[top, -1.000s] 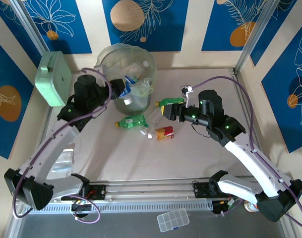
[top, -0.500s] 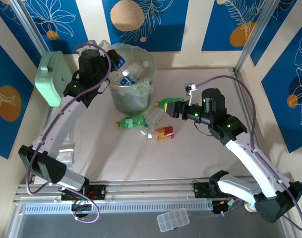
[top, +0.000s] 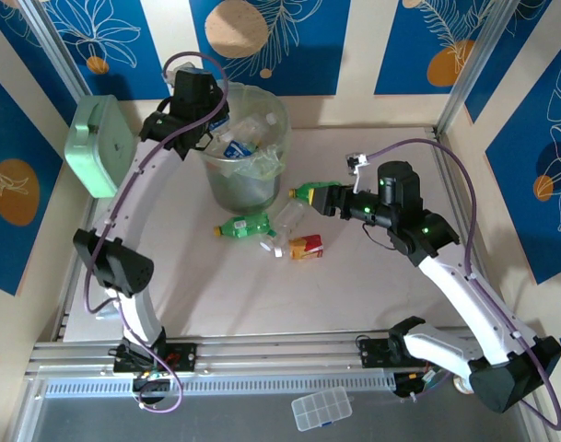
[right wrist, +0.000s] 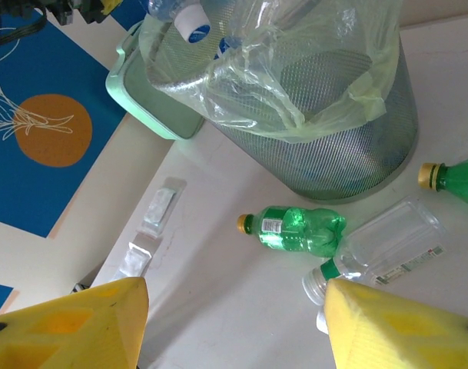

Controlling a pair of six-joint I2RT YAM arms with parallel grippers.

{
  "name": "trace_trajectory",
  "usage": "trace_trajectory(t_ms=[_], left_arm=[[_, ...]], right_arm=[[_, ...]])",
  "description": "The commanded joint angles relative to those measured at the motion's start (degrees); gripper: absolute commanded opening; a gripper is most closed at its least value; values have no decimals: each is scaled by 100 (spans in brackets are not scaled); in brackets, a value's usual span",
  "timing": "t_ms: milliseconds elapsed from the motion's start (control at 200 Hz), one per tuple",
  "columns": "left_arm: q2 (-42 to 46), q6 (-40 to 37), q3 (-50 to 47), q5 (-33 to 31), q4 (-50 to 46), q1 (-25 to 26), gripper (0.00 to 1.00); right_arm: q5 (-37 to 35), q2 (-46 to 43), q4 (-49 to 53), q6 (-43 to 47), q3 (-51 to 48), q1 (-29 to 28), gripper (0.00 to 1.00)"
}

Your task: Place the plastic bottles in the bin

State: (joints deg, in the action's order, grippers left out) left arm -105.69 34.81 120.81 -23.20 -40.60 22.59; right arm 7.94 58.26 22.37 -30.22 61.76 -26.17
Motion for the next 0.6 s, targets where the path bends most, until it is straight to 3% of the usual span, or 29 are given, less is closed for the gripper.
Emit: trace_trajectory(t_ms=[0, 305, 595], left_arm=[[-319, -169, 367, -95, -825, -69, 66], [-644, -378, 423, 297, -854, -218, 88], [-255, -510, 444, 603, -633, -233, 91]], right_arm=[[137, 36, -5, 35, 109, 33, 63], [163, 172, -22, 21, 195, 33, 63], [198, 303, -31, -1, 343, 16, 63]])
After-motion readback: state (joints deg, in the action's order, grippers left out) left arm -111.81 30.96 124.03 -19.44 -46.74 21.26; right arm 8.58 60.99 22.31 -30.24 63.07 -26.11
